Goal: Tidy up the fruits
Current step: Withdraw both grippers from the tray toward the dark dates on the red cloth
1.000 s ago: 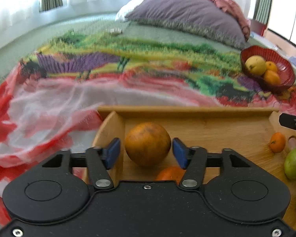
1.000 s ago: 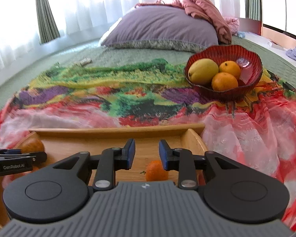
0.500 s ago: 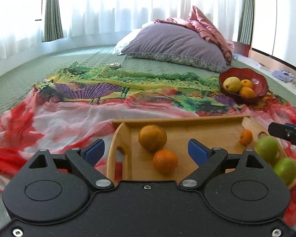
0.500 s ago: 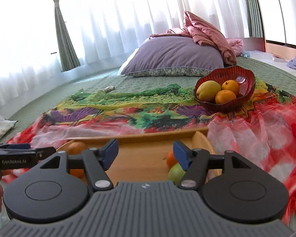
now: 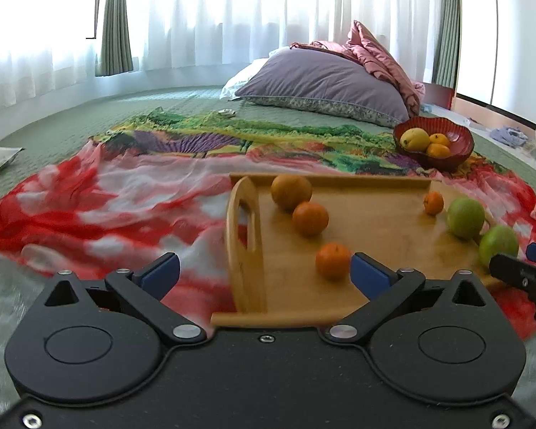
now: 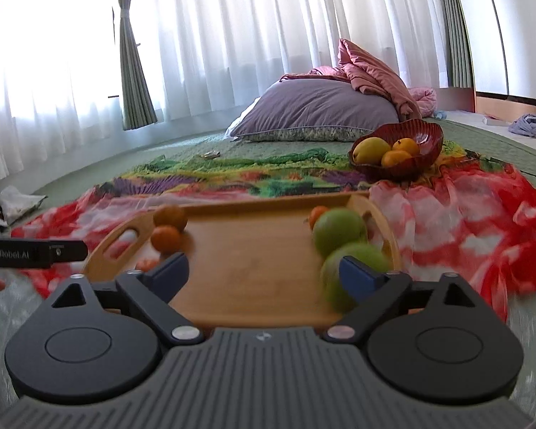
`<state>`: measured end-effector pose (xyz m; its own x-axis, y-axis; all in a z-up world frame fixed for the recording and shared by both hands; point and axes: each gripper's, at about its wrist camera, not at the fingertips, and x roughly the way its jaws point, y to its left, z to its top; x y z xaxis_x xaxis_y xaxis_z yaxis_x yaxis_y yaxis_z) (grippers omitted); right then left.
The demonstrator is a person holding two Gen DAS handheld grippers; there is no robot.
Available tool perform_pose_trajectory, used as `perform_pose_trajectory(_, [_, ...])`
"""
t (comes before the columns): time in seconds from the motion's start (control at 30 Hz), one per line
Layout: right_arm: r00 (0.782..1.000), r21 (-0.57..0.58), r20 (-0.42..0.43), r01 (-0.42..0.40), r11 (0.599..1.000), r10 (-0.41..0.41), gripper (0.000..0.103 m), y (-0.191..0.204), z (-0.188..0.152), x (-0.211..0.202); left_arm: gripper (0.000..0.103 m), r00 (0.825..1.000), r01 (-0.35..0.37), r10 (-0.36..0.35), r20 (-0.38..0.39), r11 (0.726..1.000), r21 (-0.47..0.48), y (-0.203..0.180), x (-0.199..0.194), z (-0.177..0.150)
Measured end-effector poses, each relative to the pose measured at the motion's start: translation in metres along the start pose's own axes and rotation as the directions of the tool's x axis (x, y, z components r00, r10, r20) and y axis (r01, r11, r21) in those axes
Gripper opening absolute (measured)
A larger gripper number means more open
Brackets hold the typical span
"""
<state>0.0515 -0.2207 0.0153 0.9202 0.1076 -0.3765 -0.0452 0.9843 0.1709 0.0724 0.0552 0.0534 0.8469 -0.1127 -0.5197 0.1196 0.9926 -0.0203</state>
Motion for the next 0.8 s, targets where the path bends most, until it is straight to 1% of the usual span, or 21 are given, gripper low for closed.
perform_pose_trajectory(0.13, [1.000,-0.029,0.005,0.012,1.000,-0.012,0.102,0.010,-0.017,-0.008,0.103,1.000,-0.014,0.014,-0.004,0.999,-0.044,0.009,-0.008,-0.018])
perform_pose_trajectory(0.27, [1.000,0.012,0.008,-0.018,1.000,0.018,0.101,0.009,-0.028,-0.009,0.103,0.999,-0.027,0.025,-0.033,0.998,-0.055,0.015,-0.004,-0.032])
perform_pose_trajectory(0.37, [1.000,0.012,0.001,0.007,1.000,-0.007,0.098,0.011,-0.036,-0.005,0.102,0.998,-0.042,0.039,-0.055,0.998,-0.049,0.016,0.000,-0.043])
perform_pose_trajectory(0.47, [1.000,-0.004,-0.002,0.031,1.000,-0.031,0.093,0.014,-0.043,-0.001,0.101,0.998,-0.032,0.029,-0.054,0.998,-0.061,0.017,0.000,-0.048])
perform_pose_trajectory(0.57, [0.999,-0.021,-0.003,0.038,0.999,-0.038,0.088,0.017,-0.046,0.000,0.092,0.998,-0.026,0.023,-0.051,0.997,-0.066,0.016,0.000,-0.052])
perform_pose_trajectory(0.63, [0.999,-0.033,-0.006,0.044,0.998,-0.045,0.080,0.018,-0.050,0.001,0.084,0.998,-0.015,0.011,-0.054,0.998,-0.068,0.014,0.000,-0.054])
perform_pose_trajectory(0.67, [0.999,-0.039,-0.008,0.048,0.998,-0.048,0.077,0.019,-0.051,0.003,0.075,0.998,-0.015,0.011,-0.057,0.998,-0.066,0.013,0.001,-0.054])
perform_pose_trajectory(0.7, [0.999,-0.044,-0.010,0.052,0.998,-0.052,0.073,0.019,-0.053,0.003,0.066,0.998,-0.018,0.014,-0.061,0.998,-0.063,0.012,0.002,-0.054])
perform_pose_trajectory(0.73, [0.998,-0.048,-0.012,0.055,0.997,-0.056,0.069,0.020,-0.053,0.004,0.062,0.998,-0.021,0.017,-0.065,0.998,-0.058,0.010,0.003,-0.054])
perform_pose_trajectory(0.77, [0.998,-0.053,-0.012,0.056,0.997,-0.057,0.067,0.020,-0.054,0.003,0.054,0.998,-0.021,0.017,-0.067,0.998,-0.055,0.009,0.003,-0.054])
perform_pose_trajectory(0.8, [0.998,-0.056,-0.012,0.055,0.997,-0.056,0.064,0.021,-0.055,0.003,0.048,0.997,-0.019,0.016,-0.070,0.999,-0.051,0.008,0.003,-0.054])
